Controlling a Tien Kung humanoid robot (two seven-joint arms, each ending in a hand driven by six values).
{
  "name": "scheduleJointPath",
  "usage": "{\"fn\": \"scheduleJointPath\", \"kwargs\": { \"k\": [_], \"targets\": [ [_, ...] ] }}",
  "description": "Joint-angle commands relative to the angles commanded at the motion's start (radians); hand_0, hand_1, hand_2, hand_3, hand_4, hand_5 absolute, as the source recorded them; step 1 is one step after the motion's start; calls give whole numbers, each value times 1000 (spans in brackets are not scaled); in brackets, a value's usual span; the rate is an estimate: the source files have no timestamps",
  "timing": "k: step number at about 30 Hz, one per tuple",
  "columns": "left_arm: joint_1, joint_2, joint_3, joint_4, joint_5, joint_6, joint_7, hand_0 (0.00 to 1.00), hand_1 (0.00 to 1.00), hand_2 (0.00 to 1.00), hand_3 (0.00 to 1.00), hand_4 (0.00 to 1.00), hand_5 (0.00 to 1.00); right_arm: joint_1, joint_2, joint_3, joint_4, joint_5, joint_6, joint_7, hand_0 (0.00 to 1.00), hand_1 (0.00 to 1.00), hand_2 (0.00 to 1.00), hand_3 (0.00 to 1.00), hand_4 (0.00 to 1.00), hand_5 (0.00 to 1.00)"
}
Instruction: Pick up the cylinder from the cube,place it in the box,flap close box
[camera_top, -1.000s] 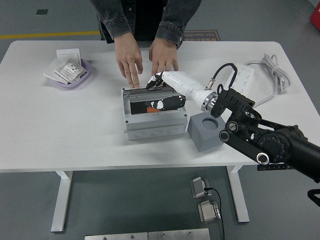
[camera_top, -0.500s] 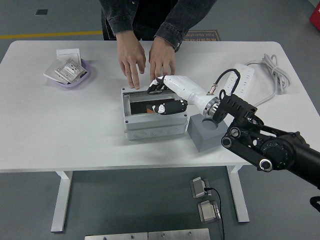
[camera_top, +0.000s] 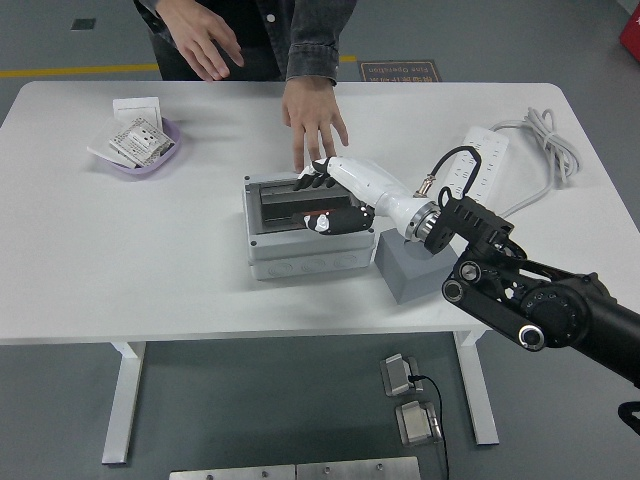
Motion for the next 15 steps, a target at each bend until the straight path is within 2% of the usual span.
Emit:
{"fn": "scheduleJointPath", "kwargs": {
  "k": [7,15],
  "targets": [
    [2,2,-14,0,12,-2,7,709,732,682,718,783,601,-13,-9,44,15,-19,5,-5,592,637,656,625,756,405],
    [6,4,-35,0,26,-5,21,709,731,680,715,782,593,-75,-33,183,85,-70,23,-17,595,634,655,625,756,406]
  ]
}}
